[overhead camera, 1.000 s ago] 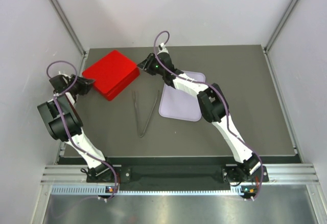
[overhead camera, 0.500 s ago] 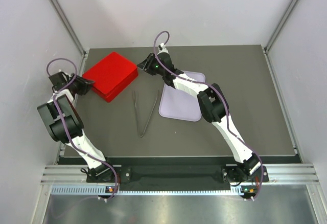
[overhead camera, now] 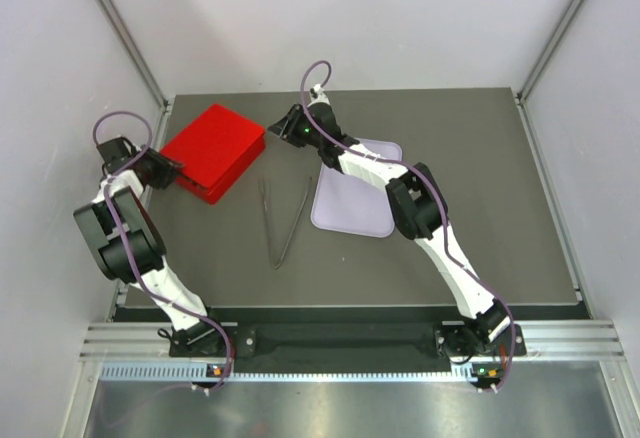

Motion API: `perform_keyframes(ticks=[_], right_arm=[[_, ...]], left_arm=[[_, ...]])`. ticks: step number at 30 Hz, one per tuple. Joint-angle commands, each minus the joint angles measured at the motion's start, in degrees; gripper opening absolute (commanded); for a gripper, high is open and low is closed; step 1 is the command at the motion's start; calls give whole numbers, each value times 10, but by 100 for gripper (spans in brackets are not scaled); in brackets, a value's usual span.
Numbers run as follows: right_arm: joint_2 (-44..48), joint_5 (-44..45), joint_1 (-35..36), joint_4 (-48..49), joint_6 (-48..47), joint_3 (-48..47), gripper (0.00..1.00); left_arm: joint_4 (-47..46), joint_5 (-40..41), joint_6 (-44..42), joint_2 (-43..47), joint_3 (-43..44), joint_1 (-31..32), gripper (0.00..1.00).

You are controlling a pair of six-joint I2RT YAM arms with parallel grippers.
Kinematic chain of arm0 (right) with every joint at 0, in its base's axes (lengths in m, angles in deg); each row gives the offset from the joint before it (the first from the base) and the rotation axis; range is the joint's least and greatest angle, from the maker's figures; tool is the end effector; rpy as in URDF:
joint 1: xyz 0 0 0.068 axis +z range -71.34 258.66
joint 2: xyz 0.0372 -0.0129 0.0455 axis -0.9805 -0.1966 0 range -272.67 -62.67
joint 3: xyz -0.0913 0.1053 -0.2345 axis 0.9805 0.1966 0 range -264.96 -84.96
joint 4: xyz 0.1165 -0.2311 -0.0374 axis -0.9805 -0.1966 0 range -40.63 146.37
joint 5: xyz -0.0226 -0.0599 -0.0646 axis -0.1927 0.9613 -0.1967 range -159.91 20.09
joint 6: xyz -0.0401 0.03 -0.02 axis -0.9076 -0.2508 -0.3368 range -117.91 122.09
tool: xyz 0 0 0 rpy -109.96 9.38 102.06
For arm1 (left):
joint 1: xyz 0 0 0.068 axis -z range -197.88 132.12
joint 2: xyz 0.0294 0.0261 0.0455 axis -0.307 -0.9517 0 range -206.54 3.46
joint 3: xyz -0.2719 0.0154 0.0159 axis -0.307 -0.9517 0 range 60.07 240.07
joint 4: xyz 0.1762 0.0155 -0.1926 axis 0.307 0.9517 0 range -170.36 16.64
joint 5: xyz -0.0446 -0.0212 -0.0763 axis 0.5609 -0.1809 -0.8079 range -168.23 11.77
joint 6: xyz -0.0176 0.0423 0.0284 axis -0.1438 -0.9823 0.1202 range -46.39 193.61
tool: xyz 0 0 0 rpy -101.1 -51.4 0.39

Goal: Pack the chocolate

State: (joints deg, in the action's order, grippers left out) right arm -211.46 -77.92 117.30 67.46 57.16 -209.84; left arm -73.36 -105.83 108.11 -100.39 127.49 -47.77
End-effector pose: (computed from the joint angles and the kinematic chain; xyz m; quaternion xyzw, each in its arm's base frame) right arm 0.4660 0.3789 0.1816 0.0683 0.7779 0.4913 0.3857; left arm 0.3486 0.1813 0.2000 -0.3955 0.8051 -0.2344 0.3748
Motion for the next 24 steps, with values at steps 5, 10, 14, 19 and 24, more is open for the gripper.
perform_keyframes(ticks=[5,10,14,19,24], right_arm=[[22,5,12,17,-13,8,38],[26,6,13,16,-17,14,38],[27,8,15,13,-22,15,38],[32,7,15,13,-22,23,38],[37,9,15,14,-26,32,37]], left_arm=[[86,59,-44,25,23,1,38],[112,75,-40,35,31,1,36],[125,86,-30,43,31,3,39],[125,100,-24,56,22,3,41],[131,111,-11,59,22,2,40]])
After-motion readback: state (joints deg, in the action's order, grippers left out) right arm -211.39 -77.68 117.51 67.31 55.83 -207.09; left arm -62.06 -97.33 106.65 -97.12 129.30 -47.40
